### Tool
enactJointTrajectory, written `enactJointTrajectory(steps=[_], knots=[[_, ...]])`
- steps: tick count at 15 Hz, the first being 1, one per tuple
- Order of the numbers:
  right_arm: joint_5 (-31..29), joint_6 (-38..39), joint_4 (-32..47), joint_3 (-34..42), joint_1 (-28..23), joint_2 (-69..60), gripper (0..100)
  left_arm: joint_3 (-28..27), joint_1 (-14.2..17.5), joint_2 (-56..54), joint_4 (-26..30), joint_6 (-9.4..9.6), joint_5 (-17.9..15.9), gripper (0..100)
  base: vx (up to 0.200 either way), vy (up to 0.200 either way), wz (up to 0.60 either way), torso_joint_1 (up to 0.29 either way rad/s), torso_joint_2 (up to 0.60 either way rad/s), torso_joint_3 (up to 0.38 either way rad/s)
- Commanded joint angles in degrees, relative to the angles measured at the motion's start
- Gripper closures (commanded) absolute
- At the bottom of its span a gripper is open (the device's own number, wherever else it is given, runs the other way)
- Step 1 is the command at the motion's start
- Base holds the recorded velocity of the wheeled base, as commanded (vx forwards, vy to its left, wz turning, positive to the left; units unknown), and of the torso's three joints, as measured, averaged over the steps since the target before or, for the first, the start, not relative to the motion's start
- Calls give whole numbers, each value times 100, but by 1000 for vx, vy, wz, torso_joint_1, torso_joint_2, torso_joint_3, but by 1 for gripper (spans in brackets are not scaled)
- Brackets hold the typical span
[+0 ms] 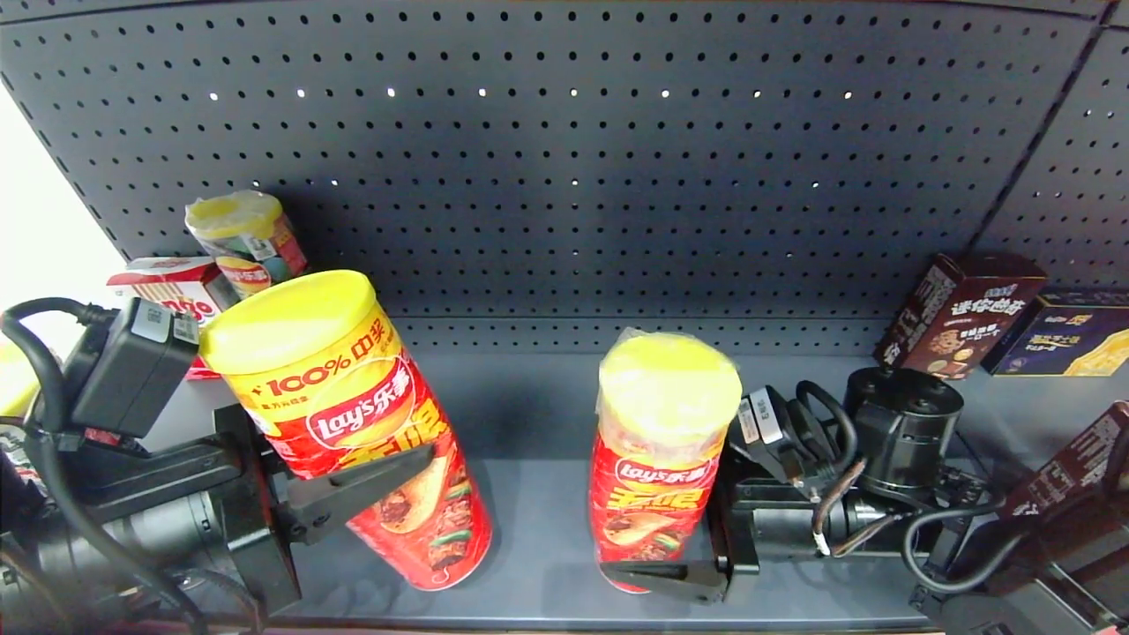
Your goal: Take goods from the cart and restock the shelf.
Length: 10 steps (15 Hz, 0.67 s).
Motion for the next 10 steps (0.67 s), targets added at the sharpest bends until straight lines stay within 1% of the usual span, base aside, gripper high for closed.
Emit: enactJointTrajectory(steps=[1,5,7,8,9,10], knots=[[-2,-1,-8,170,-62,-278,0,1,-1,-1,0,-4,1,100,0,0,0,0,0,0],[-160,25,27,741,-475,-1456,0,1,-1,-18,0,-4,1,100,0,0,0,0,0,0],[-265,359,89,847,-1170,-2581,0,1,-10,-18,0,-4,1,100,0,0,0,0,0,0],[-309,465,265,838,-1451,-3081,0,-7,-10,-18,0,5,1,100,0,0,0,0,0,0],[-336,465,511,794,-1741,-3486,0,-7,-10,-18,0,5,1,100,0,0,0,0,0,0],[-573,465,1056,759,-2189,-4163,0,-7,-10,-9,-18,5,1,100,0,0,0,0,0,0]])
